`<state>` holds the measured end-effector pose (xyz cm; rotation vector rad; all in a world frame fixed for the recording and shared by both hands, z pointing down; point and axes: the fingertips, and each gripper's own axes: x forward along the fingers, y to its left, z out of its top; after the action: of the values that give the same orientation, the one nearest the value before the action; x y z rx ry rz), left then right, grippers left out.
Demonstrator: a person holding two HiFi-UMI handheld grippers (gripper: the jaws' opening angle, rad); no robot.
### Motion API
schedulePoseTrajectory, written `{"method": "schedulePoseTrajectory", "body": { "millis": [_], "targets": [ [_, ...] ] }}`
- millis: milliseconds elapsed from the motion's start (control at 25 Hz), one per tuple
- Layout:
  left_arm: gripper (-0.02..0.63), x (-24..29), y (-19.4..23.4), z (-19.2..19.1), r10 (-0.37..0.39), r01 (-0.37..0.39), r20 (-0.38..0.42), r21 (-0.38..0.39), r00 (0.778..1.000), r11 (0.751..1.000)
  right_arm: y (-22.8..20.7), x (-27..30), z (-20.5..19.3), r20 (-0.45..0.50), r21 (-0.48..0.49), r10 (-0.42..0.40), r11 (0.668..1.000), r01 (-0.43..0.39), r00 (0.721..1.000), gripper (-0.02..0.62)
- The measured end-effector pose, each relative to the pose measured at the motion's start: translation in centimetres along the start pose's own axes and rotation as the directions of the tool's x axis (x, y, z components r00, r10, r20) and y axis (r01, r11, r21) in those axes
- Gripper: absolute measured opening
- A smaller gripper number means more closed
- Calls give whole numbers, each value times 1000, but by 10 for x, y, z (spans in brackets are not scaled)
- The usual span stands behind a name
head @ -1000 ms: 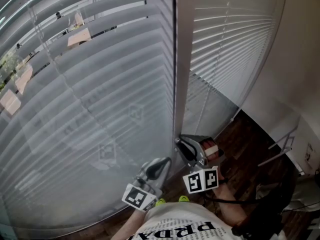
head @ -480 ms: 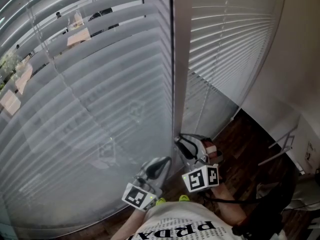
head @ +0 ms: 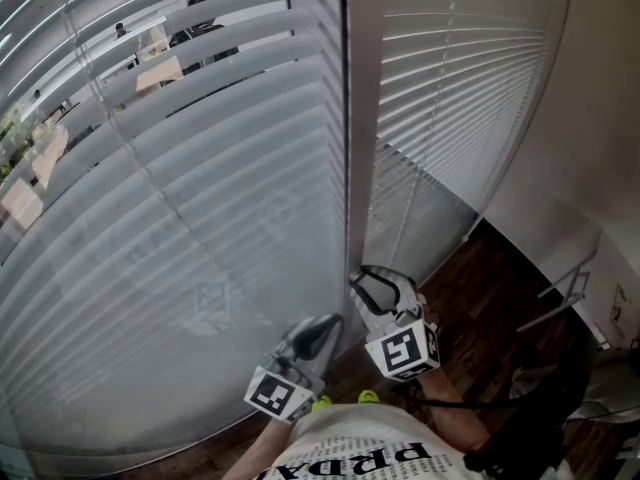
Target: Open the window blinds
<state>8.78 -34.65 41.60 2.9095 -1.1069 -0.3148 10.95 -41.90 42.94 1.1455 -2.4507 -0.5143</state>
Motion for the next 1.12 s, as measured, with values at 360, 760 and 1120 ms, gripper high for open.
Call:
{"method": "schedulePoseTrajectory", "body": {
  "millis": [360,760,1120],
  "targets": [
    [-8,-1,-2,-8,0,0,4,4,1000,1000,-1,-1,-11,38,240,10,971,-19,999,130],
    [-8,-2,-2,8,0,0,-8,-2,1000,1000,-12,-2,2,86,496,-1,867,-42,996,130],
    [-8,0,-1,13,-8,8,-9,-1,1000,1000,-16,-2,8,121,610,-16,790,-61,993,130]
  ]
}}
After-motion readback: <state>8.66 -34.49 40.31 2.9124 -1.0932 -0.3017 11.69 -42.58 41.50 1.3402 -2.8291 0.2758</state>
